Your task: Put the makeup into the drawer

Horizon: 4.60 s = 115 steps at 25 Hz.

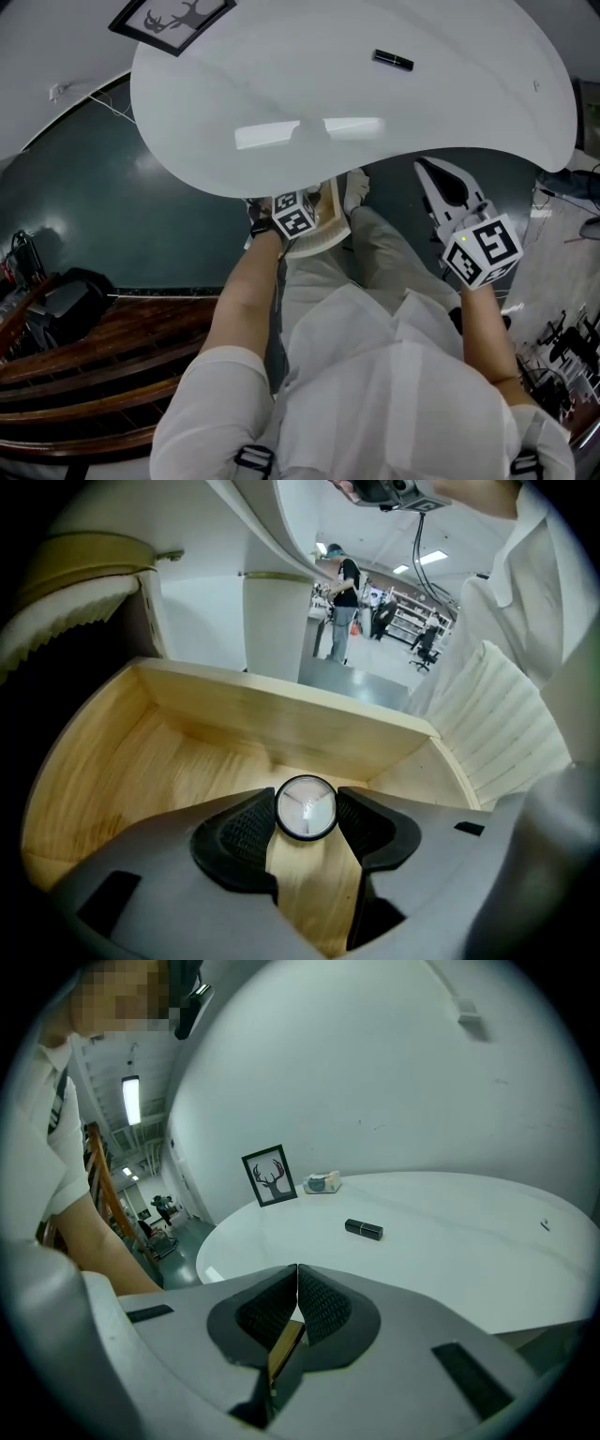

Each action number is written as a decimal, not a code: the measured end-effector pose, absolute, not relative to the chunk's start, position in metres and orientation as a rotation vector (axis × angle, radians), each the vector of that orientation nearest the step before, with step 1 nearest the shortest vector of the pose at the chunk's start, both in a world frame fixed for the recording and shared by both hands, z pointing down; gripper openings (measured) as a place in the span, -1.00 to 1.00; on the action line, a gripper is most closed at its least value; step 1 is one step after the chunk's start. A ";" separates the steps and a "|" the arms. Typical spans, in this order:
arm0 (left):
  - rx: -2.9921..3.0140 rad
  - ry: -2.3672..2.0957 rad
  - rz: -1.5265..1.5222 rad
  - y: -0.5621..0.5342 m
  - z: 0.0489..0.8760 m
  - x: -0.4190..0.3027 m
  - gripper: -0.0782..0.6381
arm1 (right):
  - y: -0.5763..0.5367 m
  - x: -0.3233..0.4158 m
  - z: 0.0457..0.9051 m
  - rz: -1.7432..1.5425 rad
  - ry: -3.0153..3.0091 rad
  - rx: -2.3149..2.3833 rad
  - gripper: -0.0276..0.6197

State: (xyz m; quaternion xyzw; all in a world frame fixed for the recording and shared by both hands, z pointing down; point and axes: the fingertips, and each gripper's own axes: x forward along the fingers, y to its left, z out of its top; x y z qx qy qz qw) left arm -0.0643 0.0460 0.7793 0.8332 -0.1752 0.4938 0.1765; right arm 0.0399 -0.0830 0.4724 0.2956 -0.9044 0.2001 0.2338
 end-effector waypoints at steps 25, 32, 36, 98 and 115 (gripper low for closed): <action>2.324 -0.449 1.385 0.048 0.778 -0.059 -0.05 | -0.076 0.028 0.473 0.560 -2.473 0.819 -0.88; 2.331 -0.496 1.362 0.044 0.748 -0.059 -0.05 | -0.081 0.026 0.460 0.562 -2.504 0.808 -0.88; 2.317 -0.476 1.363 0.053 0.734 -0.056 -0.06 | -0.084 0.027 0.451 0.562 -2.523 0.803 -0.88; 2.723 -0.650 1.584 -0.233 0.509 -0.001 -0.34 | -0.167 0.132 0.432 0.717 -2.570 1.035 -0.88; 2.608 -0.338 1.940 -0.252 0.562 0.022 -0.39 | -0.179 0.165 0.442 0.767 -2.541 1.058 -0.88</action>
